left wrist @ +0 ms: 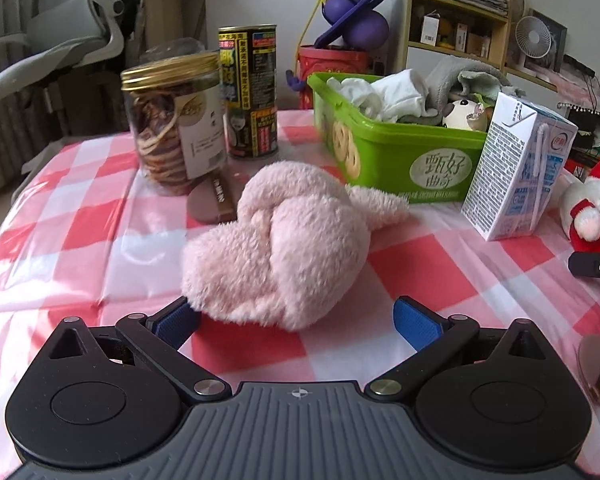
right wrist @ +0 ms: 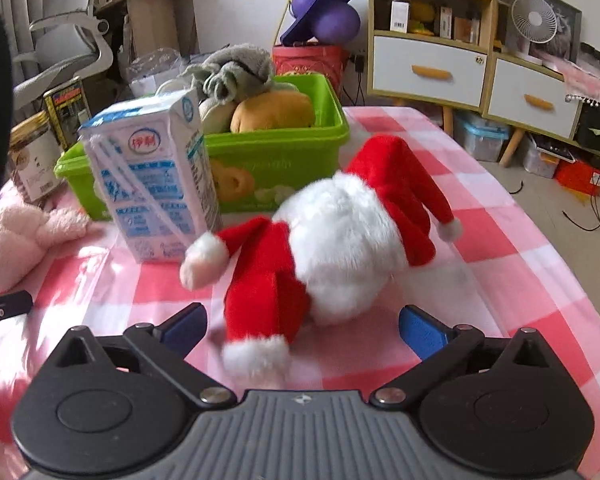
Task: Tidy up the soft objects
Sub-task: 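Grasp the pink knotted plush with the left gripper while the right gripper grasps the Santa plush, then lift and carry the pink plush and Santa plush with both grippers over the bin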
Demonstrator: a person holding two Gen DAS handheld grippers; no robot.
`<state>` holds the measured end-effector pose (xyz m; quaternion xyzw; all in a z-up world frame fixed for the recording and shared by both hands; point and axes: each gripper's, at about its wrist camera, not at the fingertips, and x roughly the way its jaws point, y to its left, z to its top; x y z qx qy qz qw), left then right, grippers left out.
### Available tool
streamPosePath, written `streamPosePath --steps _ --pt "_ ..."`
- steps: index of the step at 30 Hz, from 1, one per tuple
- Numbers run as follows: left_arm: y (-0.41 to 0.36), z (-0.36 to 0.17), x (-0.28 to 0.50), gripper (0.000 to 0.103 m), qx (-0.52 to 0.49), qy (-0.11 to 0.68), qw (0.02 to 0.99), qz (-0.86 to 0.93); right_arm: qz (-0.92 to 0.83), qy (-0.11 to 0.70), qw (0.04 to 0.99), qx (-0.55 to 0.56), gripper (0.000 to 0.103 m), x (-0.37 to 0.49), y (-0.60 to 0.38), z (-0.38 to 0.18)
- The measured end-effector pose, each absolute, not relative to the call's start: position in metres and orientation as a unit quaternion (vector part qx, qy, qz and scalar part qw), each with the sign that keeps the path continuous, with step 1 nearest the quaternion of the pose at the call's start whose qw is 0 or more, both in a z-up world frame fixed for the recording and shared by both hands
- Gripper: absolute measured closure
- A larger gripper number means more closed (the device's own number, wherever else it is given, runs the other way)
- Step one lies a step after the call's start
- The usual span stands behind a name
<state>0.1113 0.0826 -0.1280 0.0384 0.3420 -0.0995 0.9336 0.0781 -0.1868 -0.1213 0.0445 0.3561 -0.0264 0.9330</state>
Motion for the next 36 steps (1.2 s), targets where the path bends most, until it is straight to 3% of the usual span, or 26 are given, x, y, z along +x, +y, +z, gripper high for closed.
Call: streamPosePath --steps 13,23,36 --pt "0.077 -0.119 0.123 0.009 0.019 0.309 0.946 -0.093 -0.046 0.319 0.943 0.087 0.016 0.091 -0.208 -0.113" --pt "0.082 -0.110 0.121 0.040 0.000 0.308 0.947 -0.094 -0.036 0.316 0.943 0.096 0.037 0.091 -0.209 -0.107" --pt "0.083 -0.078 0.116 0.043 -0.045 0.322 0.942 -0.082 -0.048 0.318 0.935 0.150 0.041 0.086 -0.231 -0.080"
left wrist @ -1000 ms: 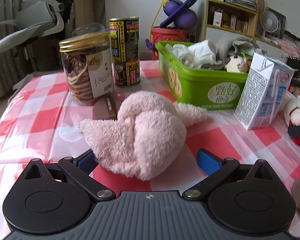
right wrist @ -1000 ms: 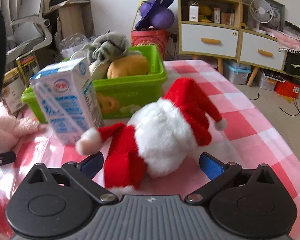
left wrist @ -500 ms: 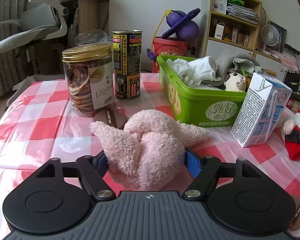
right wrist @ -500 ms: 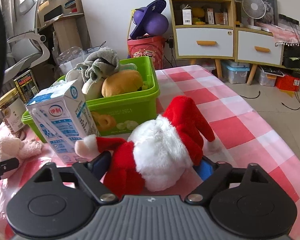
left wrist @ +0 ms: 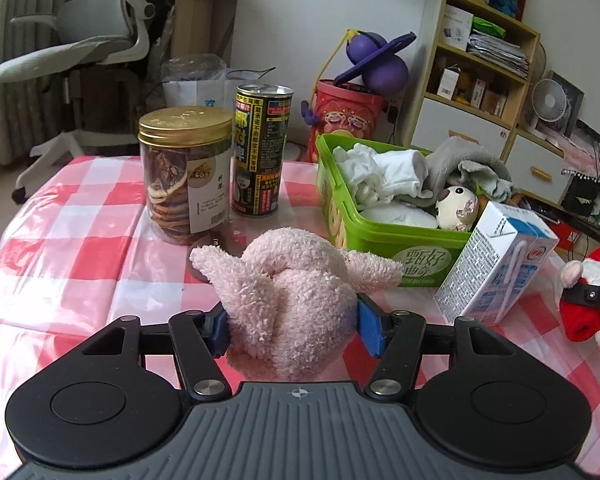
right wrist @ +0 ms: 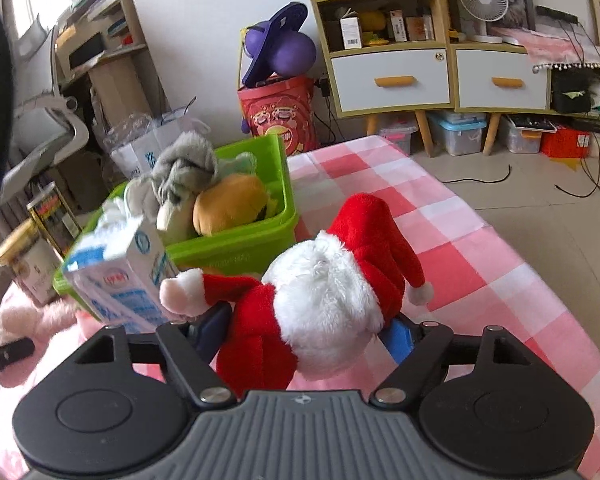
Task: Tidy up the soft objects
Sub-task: 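Lift and carry the pink plush and Santa plush with both grippers over the bin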
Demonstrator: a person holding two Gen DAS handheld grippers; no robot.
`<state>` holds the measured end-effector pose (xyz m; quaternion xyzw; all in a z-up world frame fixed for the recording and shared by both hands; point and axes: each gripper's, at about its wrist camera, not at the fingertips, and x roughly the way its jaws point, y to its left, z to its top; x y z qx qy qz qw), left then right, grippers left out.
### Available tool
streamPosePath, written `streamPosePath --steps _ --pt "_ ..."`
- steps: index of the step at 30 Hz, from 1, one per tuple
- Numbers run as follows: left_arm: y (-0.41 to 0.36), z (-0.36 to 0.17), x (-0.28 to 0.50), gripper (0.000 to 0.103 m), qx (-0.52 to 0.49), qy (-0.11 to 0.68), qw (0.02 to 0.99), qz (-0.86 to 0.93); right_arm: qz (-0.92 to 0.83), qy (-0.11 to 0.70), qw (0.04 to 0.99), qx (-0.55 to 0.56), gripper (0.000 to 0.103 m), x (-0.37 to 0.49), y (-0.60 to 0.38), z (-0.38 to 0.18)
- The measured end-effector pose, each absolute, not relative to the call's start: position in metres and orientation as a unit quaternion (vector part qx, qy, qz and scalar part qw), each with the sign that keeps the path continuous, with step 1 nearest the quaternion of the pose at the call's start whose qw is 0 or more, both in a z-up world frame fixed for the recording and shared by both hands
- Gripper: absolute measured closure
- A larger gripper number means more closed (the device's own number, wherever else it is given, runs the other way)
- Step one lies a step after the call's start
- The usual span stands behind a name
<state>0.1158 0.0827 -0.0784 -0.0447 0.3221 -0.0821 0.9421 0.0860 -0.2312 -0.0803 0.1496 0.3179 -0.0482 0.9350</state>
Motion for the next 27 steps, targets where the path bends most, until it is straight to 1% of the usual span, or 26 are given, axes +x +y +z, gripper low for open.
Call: streamPosePath --steps 6,15,24,27 --pt "0.091 -0.063 0.112 0.043 -0.087 0.329 0.938 -0.065 -0.050 0.305 0.935 0.174 0.041 0.080 -0.243 -0.064" --pt "0.099 -0.034 0.099 0.043 -0.139 0.315 0.937 -0.064 -0.046 0.270 0.938 0.211 0.041 0.072 -0.254 -0.033" --pt "0.090 -0.017 0.109 0.043 -0.147 0.317 0.934 -0.067 -0.028 0.257 0.922 0.288 0.041 0.082 -0.271 -0.017" --pt "0.081 -0.013 0.121 0.043 -0.143 0.320 0.933 -0.075 -0.019 0.261 0.921 0.290 0.041 0.095 -0.280 -0.014"
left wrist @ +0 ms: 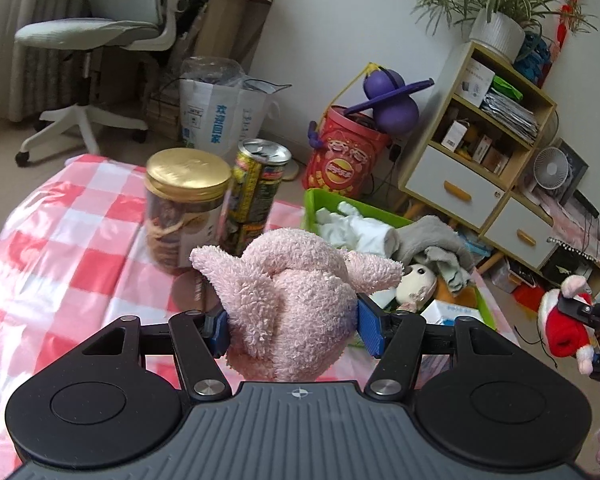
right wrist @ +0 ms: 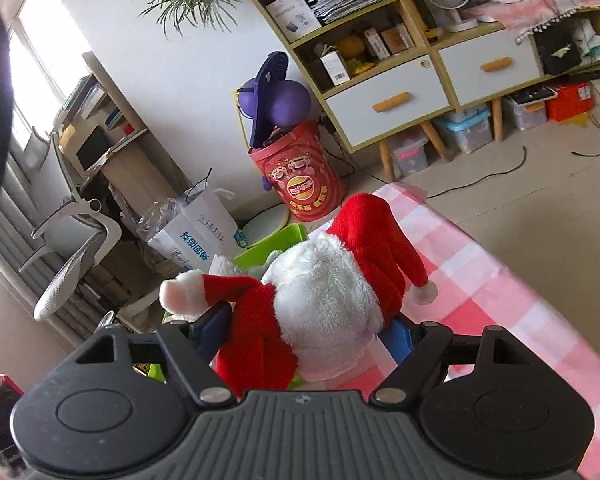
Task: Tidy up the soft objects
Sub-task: 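Lift and carry the pink plush and Santa plush with both grippers over the bin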
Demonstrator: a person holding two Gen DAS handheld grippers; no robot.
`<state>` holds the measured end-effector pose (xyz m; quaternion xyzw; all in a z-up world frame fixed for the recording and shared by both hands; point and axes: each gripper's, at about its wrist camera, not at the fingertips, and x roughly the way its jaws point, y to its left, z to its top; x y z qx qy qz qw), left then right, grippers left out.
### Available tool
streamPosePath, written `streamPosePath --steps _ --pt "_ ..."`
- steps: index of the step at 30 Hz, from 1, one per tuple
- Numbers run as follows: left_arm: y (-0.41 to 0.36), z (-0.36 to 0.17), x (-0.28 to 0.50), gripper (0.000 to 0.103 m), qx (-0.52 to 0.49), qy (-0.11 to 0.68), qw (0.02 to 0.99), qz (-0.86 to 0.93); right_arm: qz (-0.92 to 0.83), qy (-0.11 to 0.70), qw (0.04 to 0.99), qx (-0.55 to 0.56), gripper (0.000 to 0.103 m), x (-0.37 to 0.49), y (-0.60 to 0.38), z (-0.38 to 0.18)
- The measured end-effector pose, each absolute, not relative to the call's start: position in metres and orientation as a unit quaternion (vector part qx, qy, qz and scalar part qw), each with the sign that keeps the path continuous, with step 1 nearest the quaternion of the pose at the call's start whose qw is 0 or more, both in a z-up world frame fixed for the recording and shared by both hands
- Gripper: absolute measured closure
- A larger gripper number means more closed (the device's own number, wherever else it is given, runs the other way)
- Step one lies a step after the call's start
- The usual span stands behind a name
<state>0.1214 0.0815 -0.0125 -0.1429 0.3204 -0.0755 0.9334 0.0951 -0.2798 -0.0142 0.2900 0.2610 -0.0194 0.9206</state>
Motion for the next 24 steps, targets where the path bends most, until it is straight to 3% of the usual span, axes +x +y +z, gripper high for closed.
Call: streamPosePath --steps 13,24 --pt "0.031 -0.019 0.179 0.042 -0.071 0.333 0.928 -0.149 0.090 0.268 0.927 0.247 0.041 0.168 -0.260 -0.001" --pt "0.012 -0.051 0.227 0.043 -0.007 0.368 0.906 -0.207 0.229 0.331 0.912 0.079 0.041 0.258 -0.157 0.002"
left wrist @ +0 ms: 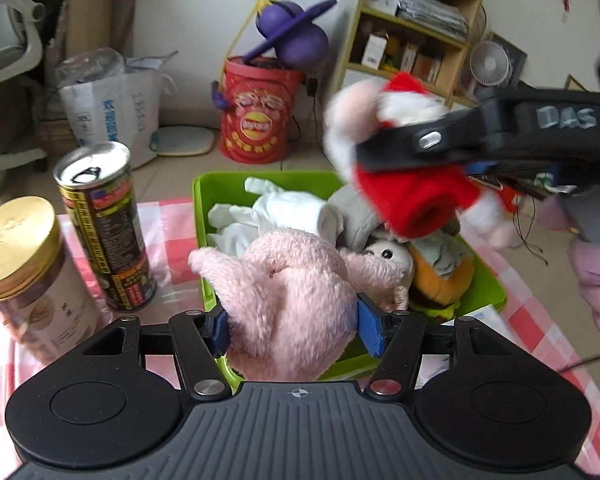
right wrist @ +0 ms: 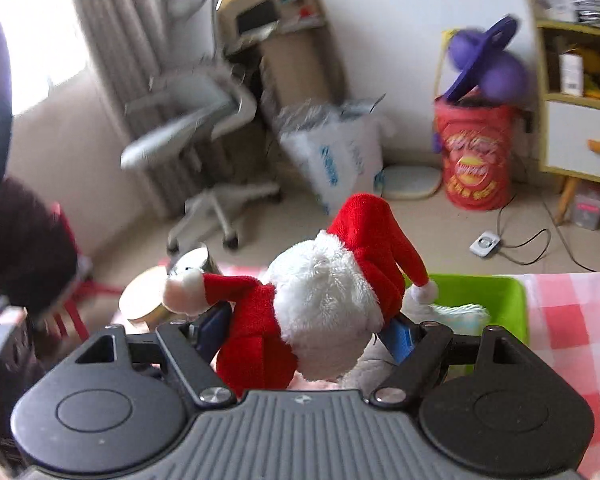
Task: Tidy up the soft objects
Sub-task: 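Lift and carry the pink plush and Santa plush with both grippers over the bin, then open the left gripper to drop the pink plush while the right gripper drops the Santa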
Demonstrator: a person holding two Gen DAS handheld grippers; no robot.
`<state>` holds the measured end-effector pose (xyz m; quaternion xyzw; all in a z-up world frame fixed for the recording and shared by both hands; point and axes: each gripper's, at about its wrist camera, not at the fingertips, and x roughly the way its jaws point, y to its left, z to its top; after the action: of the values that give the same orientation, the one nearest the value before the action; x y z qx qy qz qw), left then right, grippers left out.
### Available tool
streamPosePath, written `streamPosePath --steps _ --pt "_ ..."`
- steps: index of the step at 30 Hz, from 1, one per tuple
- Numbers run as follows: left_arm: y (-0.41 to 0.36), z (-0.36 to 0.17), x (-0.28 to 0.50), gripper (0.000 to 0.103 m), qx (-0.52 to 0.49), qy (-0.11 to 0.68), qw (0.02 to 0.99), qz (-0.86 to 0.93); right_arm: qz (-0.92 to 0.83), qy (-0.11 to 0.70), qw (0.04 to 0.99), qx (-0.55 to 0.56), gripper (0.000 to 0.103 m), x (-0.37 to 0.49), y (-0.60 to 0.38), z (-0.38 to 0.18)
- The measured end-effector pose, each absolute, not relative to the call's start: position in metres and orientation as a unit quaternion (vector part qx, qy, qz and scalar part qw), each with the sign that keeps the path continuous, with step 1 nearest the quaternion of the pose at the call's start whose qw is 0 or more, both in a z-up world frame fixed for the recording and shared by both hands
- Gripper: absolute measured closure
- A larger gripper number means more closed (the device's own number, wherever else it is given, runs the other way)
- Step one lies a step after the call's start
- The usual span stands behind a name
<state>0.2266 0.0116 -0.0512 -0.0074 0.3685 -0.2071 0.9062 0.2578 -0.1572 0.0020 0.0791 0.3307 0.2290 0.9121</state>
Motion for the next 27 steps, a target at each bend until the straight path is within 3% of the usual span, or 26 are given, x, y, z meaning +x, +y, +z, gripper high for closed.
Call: streamPosePath --steps 9,19,27 --pt "0.012 -0.068 0.239 0.042 -0.001 0.371 0.900 -0.227 0.175 0.412 0.894 0.034 0.042 0.293 -0.169 -0.055" --pt "0.007 -0.069 0.235 0.038 0.013 0.359 0.905 -0.228 0.176 0.395 0.901 0.023 0.040 0.282 -0.167 -0.054" --pt "0.008 -0.057 0.223 0.021 0.010 0.338 0.916 -0.216 0.160 0.393 0.905 0.032 0.030 0.259 -0.177 -0.025"
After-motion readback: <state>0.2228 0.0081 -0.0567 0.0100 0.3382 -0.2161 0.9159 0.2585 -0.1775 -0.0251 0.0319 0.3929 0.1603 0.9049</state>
